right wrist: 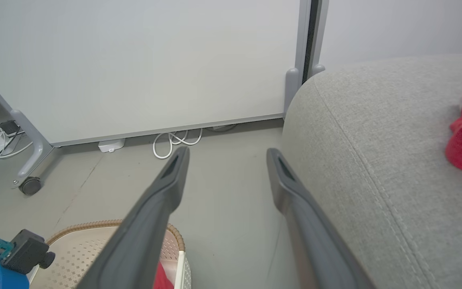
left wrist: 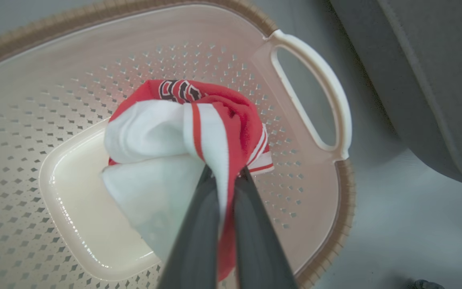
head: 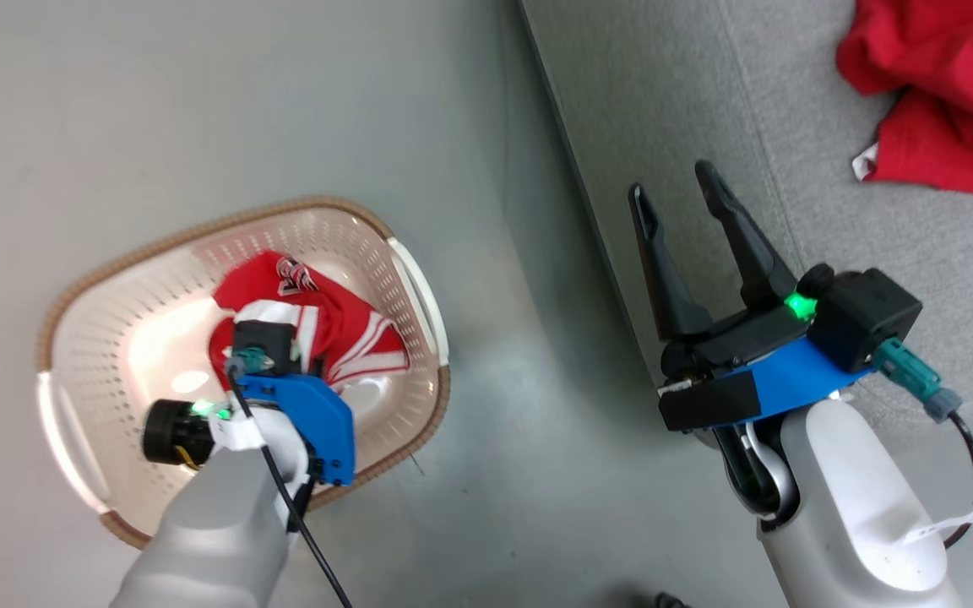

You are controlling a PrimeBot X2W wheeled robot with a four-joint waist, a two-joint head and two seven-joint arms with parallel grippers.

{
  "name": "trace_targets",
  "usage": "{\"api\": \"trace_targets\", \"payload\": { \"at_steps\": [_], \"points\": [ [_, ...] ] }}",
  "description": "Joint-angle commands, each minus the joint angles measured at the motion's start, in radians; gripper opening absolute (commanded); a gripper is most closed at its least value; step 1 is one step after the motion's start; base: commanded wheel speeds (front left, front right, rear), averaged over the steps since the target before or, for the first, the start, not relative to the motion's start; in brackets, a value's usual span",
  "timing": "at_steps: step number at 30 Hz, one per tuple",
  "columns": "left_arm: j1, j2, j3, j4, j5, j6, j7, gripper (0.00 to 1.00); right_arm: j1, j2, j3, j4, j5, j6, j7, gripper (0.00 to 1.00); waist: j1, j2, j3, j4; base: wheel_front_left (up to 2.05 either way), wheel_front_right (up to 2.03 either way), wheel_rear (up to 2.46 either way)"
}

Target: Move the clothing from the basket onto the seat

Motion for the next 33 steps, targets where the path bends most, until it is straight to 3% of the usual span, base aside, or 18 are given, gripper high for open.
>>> {"api": "trace_targets", "payload": {
  "at_steps": [1,12,24,33],
  "points": [
    [0.013,-0.011,-0.011,-0.010,0.002,-0.016,-0.016,0.00,0.019,0.001,-0.006,0.012,-0.011,0.000,-0.004,1.00,0.0001,-0.0001,-0.096,0.046,0.00,0.00,0.00],
    [0.073,-0.049,-0.069,-0.097,0.002,-0.068,-0.088,0.00,0.112,0.000,-0.049,0.095,-0.065,0.000,-0.004,1.00,0.0001,-0.0001,-0.336,0.135,0.00,0.00,0.00],
    [0.119,-0.052,-0.133,-0.288,-0.058,-0.077,-0.098,0.00,0.230,0.000,-0.077,0.134,-0.089,0.000,0.014,1.00,0.0001,-0.0001,-0.553,0.211,0.00,0.00,0.00],
    [0.062,-0.052,-0.224,-0.390,-0.108,-0.050,-0.073,0.00,0.286,0.000,-0.097,0.117,-0.096,0.000,0.046,1.00,0.0001,-0.0001,-0.630,0.273,0.00,0.00,0.00]
  ]
}}
